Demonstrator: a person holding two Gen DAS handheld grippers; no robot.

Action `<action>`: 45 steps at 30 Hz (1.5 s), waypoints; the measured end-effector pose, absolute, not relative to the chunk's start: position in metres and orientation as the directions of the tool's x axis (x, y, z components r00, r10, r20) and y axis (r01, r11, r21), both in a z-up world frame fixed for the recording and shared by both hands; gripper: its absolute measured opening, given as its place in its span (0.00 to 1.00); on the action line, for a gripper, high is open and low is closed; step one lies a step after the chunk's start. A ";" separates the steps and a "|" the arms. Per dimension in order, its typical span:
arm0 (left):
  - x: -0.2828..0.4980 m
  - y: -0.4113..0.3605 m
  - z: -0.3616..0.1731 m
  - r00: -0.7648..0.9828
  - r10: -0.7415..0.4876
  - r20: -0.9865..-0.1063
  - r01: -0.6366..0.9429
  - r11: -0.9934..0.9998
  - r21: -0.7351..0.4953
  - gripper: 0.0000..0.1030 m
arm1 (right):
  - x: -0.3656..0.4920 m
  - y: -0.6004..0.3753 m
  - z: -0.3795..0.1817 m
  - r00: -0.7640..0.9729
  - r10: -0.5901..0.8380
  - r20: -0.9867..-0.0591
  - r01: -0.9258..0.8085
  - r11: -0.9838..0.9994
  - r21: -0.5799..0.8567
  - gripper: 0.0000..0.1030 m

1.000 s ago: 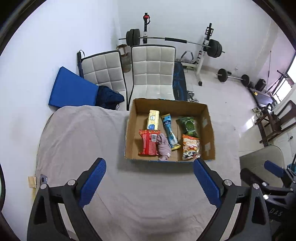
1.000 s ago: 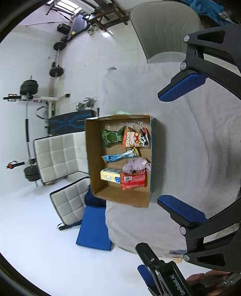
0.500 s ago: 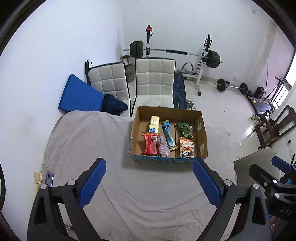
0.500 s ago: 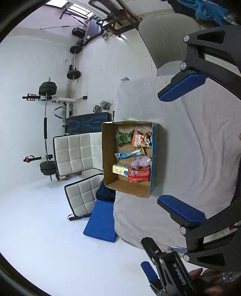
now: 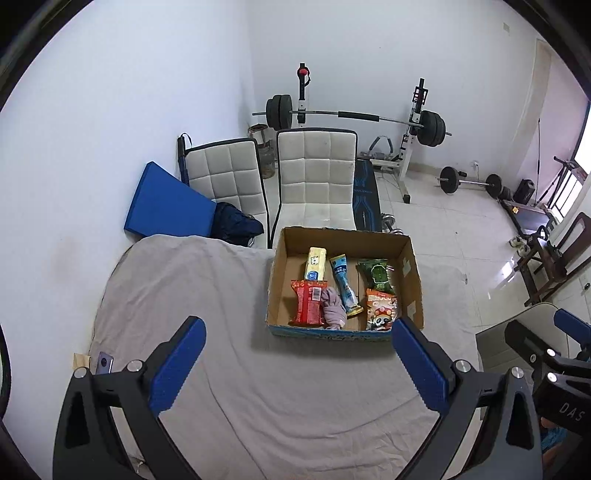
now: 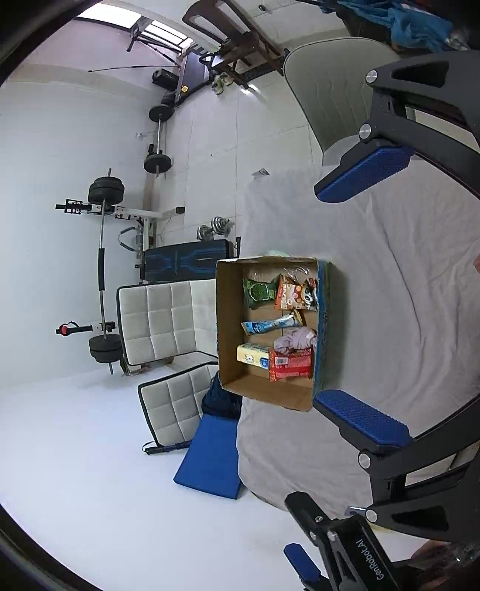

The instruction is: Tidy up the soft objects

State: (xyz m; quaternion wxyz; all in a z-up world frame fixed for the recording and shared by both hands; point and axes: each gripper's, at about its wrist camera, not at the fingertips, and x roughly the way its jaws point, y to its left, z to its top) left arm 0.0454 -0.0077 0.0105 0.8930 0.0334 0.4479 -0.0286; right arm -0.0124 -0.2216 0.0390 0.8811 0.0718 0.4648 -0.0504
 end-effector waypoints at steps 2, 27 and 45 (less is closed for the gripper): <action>0.047 -0.009 0.009 0.599 -0.019 -0.801 0.079 0.996 0.036 1.00 | -0.008 -0.223 0.037 0.564 -0.025 -0.826 0.159 0.984 0.079 1.00; 0.067 -0.013 -0.014 0.571 -0.004 -0.821 0.073 0.996 0.045 1.00 | 0.022 -0.226 0.011 0.535 -0.047 -0.843 0.173 0.983 0.055 1.00; 0.068 -0.014 -0.015 0.568 -0.005 -0.823 0.081 0.995 0.050 1.00 | 0.023 -0.225 0.000 0.538 -0.063 -0.841 0.182 0.982 0.043 1.00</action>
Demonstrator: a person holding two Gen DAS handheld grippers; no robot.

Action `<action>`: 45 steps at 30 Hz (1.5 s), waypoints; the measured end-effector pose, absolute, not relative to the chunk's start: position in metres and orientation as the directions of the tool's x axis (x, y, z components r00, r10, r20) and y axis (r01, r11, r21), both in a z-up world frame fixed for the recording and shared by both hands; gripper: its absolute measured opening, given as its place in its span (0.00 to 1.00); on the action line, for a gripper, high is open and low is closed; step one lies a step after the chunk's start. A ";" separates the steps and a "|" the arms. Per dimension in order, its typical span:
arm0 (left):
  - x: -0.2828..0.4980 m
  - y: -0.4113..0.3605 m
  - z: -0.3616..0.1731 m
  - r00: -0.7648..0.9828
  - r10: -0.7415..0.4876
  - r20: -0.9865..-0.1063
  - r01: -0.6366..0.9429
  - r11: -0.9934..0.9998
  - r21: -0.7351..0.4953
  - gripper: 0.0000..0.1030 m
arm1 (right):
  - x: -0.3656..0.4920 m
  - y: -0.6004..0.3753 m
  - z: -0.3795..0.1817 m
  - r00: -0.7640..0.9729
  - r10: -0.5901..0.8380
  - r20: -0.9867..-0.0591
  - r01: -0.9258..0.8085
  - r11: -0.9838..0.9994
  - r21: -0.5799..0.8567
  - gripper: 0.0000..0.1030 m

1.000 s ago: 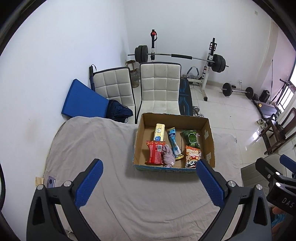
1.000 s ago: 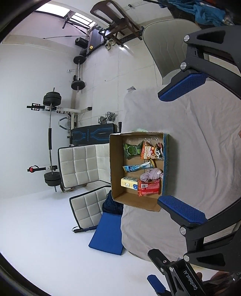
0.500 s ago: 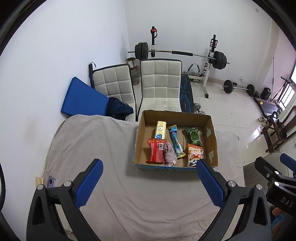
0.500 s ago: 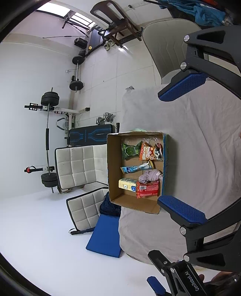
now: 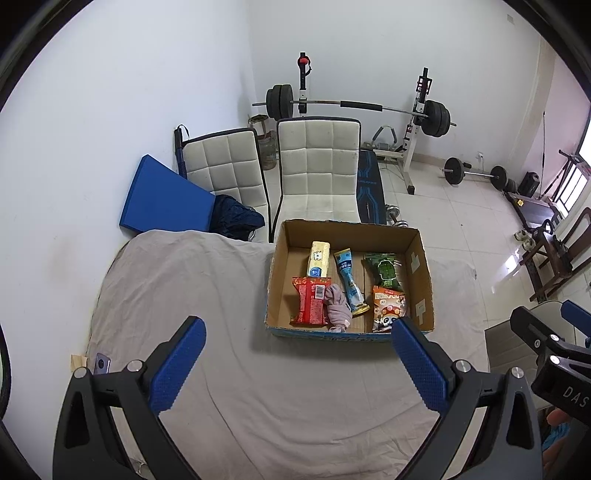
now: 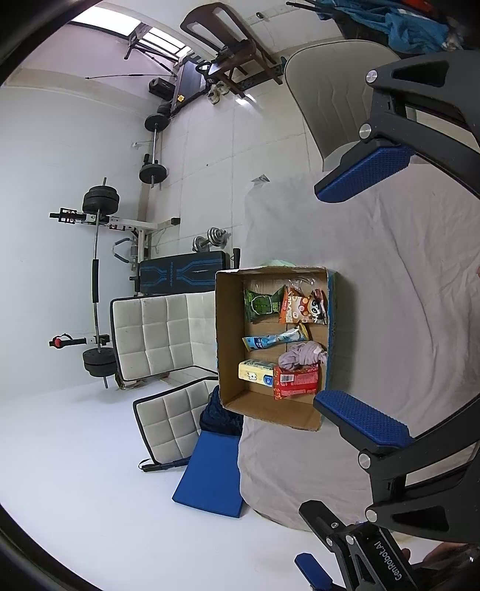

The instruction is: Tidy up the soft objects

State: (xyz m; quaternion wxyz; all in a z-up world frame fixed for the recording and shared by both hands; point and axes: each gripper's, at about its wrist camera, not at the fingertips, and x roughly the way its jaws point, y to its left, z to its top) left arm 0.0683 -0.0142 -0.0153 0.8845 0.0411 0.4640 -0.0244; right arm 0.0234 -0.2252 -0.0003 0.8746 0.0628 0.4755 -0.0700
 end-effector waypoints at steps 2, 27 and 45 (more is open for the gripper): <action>0.068 -0.015 -0.015 0.568 -0.006 -0.823 0.086 0.995 0.052 1.00 | 0.023 -0.225 0.000 0.538 -0.063 -0.840 0.181 0.983 0.042 1.00; 0.065 -0.011 -0.012 0.566 -0.013 -0.824 0.091 0.995 0.047 1.00 | 0.015 -0.226 0.009 0.538 -0.058 -0.841 0.158 0.987 0.032 1.00; 0.062 -0.011 -0.008 0.573 -0.014 -0.819 0.091 0.995 0.046 1.00 | 0.007 -0.224 0.009 0.537 -0.057 -0.842 0.164 0.986 0.038 1.00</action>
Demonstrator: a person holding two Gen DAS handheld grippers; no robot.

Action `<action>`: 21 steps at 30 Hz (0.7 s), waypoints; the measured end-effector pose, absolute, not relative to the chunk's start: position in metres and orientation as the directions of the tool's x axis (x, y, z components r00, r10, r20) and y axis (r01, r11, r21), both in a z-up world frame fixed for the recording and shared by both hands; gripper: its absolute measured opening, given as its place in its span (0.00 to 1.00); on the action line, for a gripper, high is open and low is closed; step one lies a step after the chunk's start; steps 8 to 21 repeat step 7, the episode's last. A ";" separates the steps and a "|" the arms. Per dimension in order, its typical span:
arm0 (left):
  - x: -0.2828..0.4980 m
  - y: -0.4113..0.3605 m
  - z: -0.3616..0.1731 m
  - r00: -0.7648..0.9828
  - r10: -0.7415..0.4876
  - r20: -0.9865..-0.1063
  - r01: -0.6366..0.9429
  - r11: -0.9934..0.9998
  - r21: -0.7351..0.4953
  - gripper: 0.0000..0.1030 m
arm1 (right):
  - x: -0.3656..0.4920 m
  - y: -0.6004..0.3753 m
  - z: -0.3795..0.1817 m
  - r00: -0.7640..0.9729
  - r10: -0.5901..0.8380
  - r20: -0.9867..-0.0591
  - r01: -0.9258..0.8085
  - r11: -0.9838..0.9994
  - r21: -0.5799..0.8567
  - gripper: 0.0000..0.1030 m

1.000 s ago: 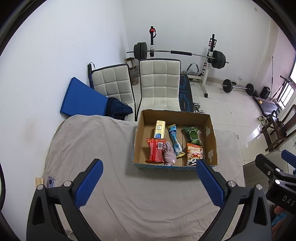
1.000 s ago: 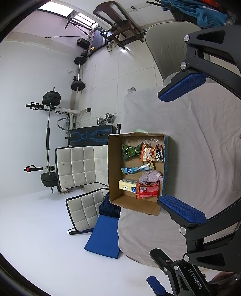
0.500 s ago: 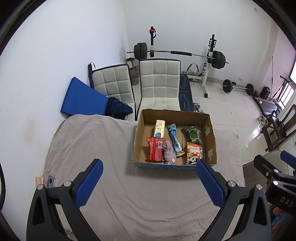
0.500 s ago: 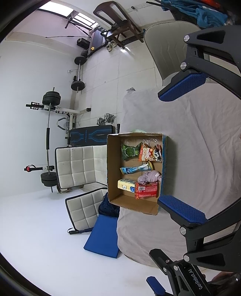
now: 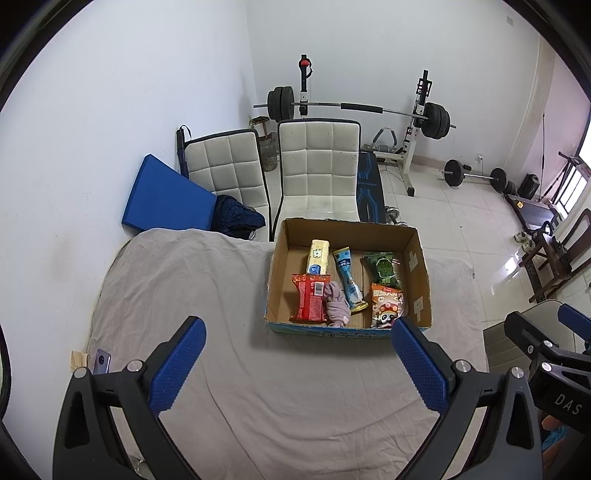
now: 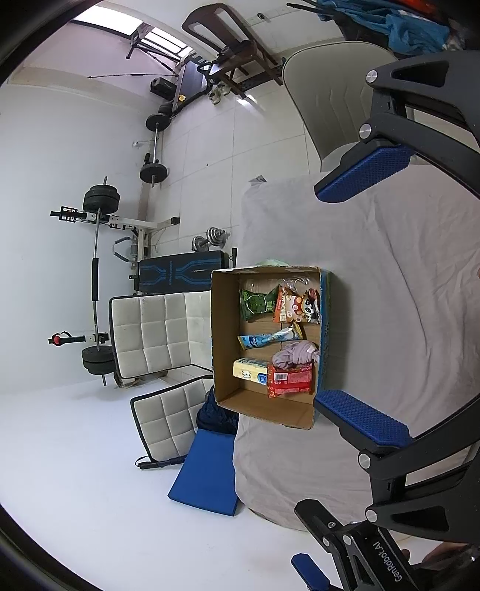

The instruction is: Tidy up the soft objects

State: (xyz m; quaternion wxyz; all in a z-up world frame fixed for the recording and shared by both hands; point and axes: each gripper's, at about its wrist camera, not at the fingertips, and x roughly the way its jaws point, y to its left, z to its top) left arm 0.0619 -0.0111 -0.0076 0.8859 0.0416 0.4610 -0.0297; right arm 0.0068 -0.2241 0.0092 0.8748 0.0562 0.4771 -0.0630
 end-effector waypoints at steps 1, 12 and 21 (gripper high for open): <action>0.062 -0.011 -0.008 0.575 -0.014 -0.818 0.089 0.995 0.046 1.00 | 0.008 -0.224 0.009 0.536 -0.057 -0.842 0.163 0.986 0.037 1.00; 0.061 -0.011 -0.005 0.584 -0.015 -0.812 0.083 0.996 0.041 1.00 | 0.006 -0.225 0.012 0.540 -0.060 -0.840 0.168 0.985 0.037 1.00; 0.061 -0.011 -0.005 0.584 -0.015 -0.812 0.083 0.996 0.041 1.00 | 0.006 -0.225 0.012 0.540 -0.060 -0.840 0.168 0.985 0.037 1.00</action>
